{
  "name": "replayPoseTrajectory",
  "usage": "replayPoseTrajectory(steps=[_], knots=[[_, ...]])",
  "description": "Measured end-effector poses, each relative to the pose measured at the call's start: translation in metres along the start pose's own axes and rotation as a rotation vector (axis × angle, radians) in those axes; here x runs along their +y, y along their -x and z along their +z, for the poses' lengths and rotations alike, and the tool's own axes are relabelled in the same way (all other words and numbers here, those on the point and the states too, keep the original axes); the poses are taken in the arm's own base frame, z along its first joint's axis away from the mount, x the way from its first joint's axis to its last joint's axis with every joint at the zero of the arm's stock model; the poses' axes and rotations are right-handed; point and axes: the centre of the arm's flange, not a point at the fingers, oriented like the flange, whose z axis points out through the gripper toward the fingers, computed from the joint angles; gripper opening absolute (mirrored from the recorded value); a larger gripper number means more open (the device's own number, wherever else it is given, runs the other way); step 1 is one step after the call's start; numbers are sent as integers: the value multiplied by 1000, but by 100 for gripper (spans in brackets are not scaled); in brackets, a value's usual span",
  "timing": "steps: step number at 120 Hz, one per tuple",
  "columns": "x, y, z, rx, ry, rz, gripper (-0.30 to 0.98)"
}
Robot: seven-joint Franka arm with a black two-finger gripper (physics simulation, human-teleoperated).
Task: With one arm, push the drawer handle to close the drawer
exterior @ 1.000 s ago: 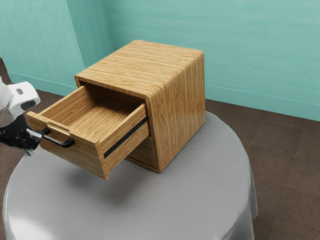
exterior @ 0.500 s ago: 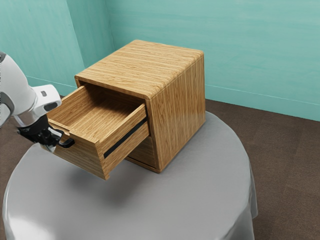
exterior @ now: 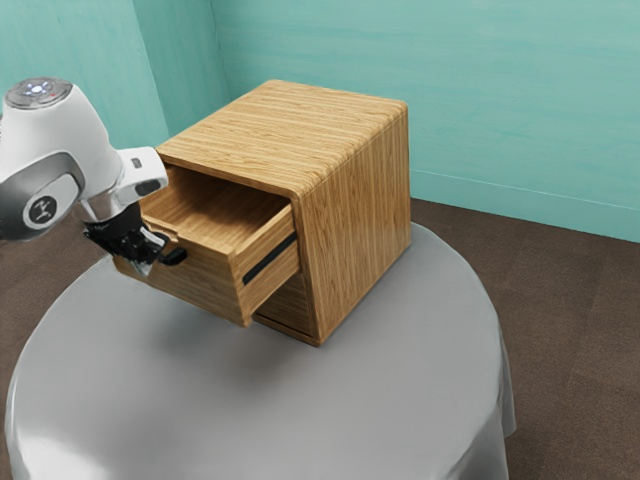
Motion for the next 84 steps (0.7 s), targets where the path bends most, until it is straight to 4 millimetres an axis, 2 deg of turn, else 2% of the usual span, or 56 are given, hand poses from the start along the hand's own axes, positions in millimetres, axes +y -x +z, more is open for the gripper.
replayPoseTrajectory(steps=[40,53,84], knots=[[6,-58,10,-4,7,55,-10],[9,-83,12,5,11,73,-10],[17,-121,24,5,14,114,-10]])
